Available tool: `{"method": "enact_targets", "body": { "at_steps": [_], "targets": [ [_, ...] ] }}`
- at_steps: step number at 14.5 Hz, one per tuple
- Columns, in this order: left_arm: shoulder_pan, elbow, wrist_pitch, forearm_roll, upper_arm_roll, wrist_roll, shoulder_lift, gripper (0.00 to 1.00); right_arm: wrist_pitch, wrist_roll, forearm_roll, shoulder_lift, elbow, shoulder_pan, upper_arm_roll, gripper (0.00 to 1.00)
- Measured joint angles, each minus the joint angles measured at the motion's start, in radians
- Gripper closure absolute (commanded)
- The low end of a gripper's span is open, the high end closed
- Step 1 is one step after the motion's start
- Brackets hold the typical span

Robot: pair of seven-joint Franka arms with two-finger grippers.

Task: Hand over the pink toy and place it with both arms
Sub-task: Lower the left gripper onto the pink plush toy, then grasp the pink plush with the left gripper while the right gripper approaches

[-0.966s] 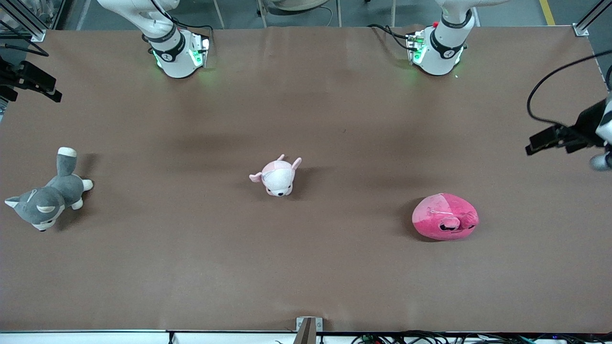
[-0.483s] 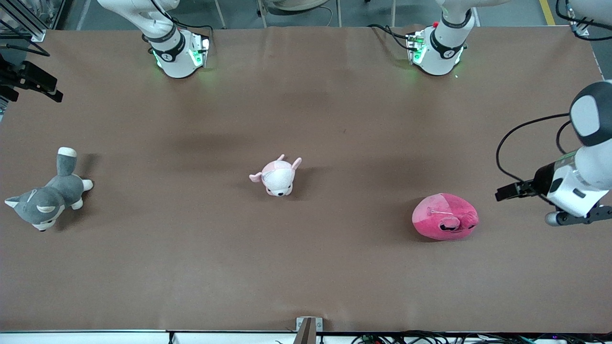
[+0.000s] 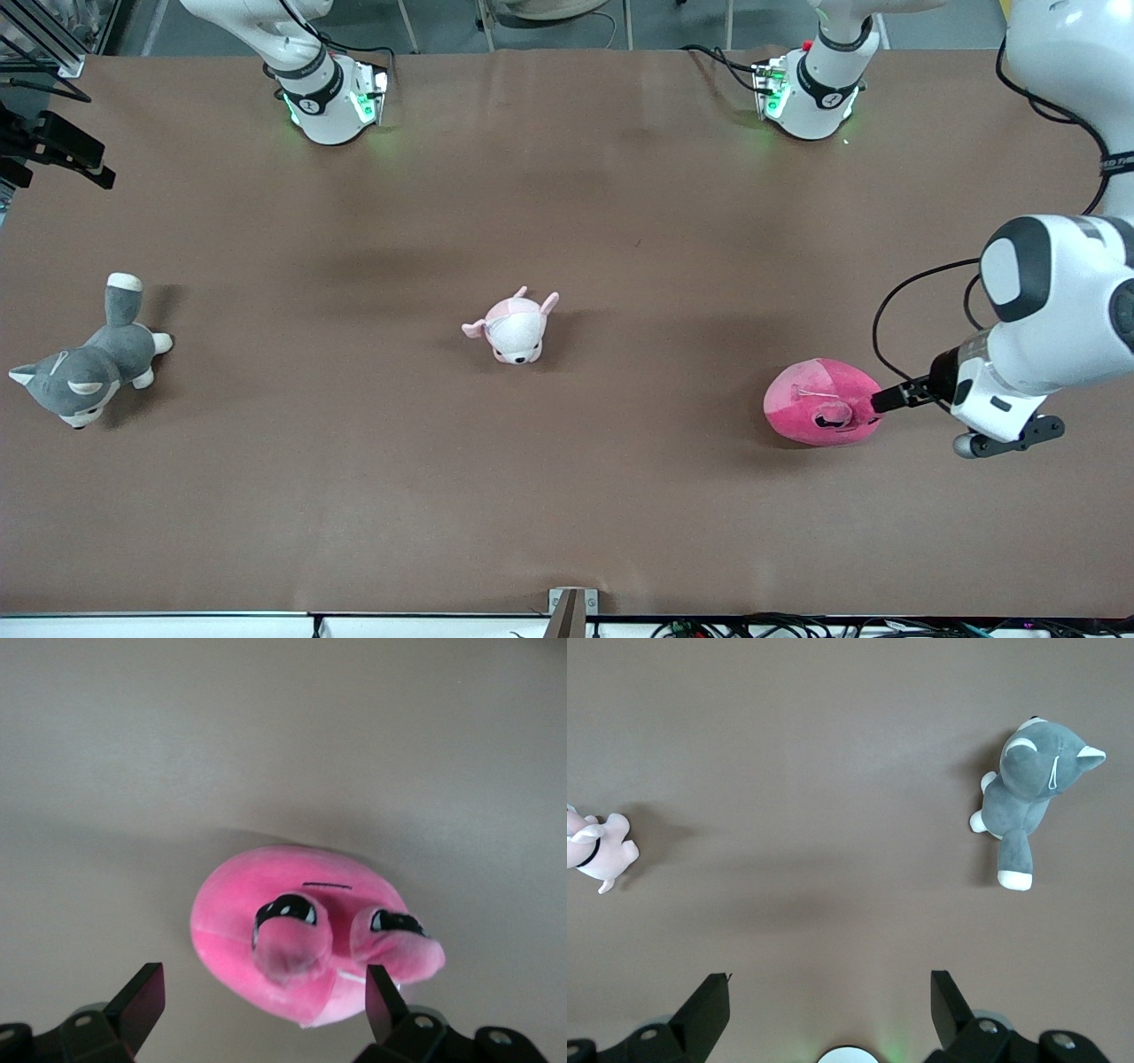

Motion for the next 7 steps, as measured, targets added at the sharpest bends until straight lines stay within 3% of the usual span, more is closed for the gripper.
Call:
{"method": "enact_targets", "body": {
  "at_steps": [7],
  "targets": [
    [-0.004, 0.001, 0.019, -0.001, 0.0, -0.002, 0.041, 0.0, 0.004, 0.0, -0.004, 0.006, 0.004, -0.007, -0.011, 0.0]
  ]
}}
